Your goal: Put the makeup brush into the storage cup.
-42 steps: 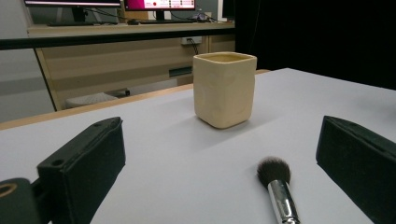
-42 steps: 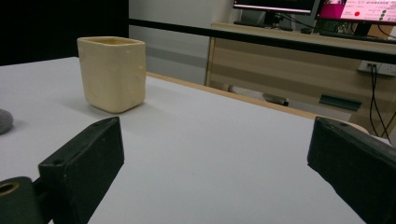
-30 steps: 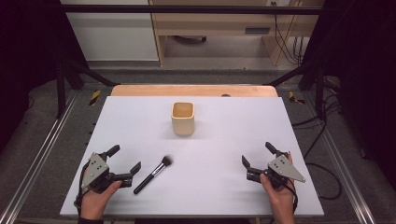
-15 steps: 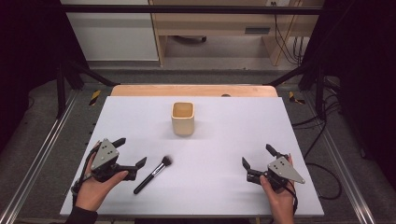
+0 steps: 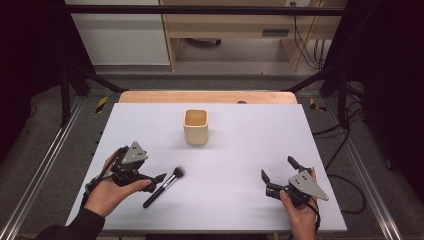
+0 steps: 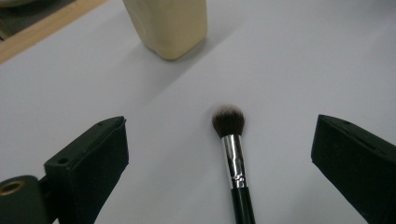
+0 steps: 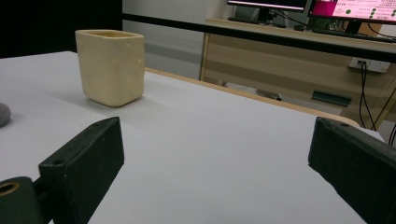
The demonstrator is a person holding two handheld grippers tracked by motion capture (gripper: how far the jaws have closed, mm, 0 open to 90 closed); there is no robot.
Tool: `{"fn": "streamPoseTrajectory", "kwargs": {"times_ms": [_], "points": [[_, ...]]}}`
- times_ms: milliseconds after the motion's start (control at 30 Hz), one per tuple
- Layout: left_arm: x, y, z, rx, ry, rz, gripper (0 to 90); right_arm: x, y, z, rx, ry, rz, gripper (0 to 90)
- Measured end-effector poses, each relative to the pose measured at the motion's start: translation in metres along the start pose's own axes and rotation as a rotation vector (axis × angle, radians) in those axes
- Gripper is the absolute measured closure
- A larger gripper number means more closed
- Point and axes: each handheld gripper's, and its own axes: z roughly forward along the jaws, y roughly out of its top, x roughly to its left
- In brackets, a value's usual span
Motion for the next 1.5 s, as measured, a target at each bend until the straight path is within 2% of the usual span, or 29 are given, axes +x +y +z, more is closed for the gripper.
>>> {"fn": "streamPoseTrajectory", "kwargs": {"times_ms": [67,167,267,333,367,400,567,733,833,1200,1500], "points": [[0.001,0.002,0.003,0.039,-0.021,-0.01,4.0,0.0,0.0,0.0,0.001,-0.002,0.0,3.7],[0.002,0.006,0.008,0.085,-0.031,-0.011,4.6,-0.001,-0.001,0.0,0.002,-0.003,0.006,3.7],[0.001,0.007,0.014,0.118,-0.033,-0.012,4.7,0.0,-0.001,0.0,0.003,0.0,0.0,3.7],[0.0,0.007,0.017,0.123,-0.033,-0.014,4.6,0.001,-0.001,0.0,0.004,0.001,-0.001,3.7],[-0.001,0.008,0.021,0.152,-0.042,0.003,4.6,0.001,-0.001,0.0,0.004,0.002,-0.002,3.7],[-0.001,0.008,0.023,0.161,-0.042,0.006,4.7,0.001,-0.001,0.0,0.005,0.002,-0.002,3.7],[0.0,0.008,0.03,0.192,-0.044,0.006,5.4,0.001,-0.002,0.001,0.008,0.002,-0.001,3.7],[-0.001,0.006,0.042,0.273,-0.055,0.014,5.8,0.001,-0.002,0.001,0.014,0.004,-0.007,3.6],[-0.002,0.004,0.047,0.305,-0.06,0.021,6.1,0.002,-0.002,0.002,0.017,0.003,-0.009,3.5],[-0.006,-0.005,0.064,0.349,-0.073,0.013,6.2,0.002,-0.003,0.002,0.022,0.005,-0.005,3.5],[-0.009,-0.009,0.07,0.388,-0.078,0.01,8.4,0.001,-0.003,0.002,0.024,0.005,-0.003,3.4]]}}
